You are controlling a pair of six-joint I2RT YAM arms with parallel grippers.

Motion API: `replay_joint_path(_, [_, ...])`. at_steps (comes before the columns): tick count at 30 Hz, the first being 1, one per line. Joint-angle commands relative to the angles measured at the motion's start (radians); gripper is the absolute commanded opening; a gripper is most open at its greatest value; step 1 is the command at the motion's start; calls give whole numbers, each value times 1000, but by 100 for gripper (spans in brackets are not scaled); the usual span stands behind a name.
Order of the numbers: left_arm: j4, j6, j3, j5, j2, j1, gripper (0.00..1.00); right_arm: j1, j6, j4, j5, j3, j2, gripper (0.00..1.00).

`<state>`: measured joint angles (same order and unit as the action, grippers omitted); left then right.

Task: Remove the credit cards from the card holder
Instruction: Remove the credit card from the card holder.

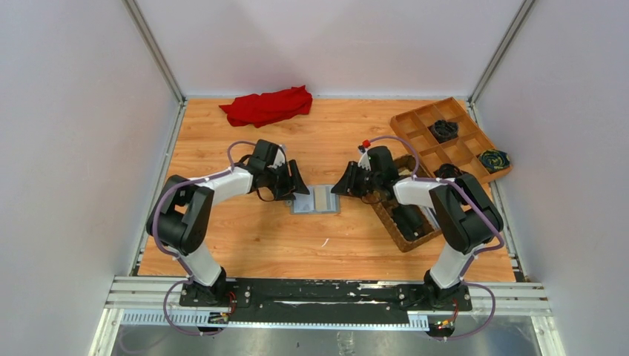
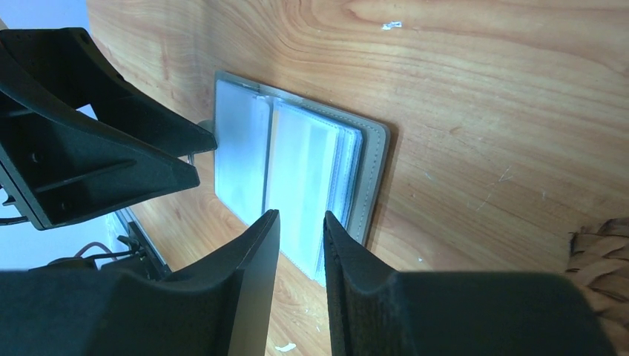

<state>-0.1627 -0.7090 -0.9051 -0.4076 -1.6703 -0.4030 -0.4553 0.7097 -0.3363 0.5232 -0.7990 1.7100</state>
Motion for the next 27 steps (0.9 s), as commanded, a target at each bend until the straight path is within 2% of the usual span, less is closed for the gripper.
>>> replay_joint_path(1, [2,18,4,1,-25,-7,62,17,-18,51,-29,9,30,33])
replay_joint_path(14, [-2,28,9,-1,-49,-10,62,-5,-105,169,-121,-22,9,33])
replay_joint_path(27, [54,-6,-4,-56,-99,-31,62,-35,-81,137,-90,-31,48,33])
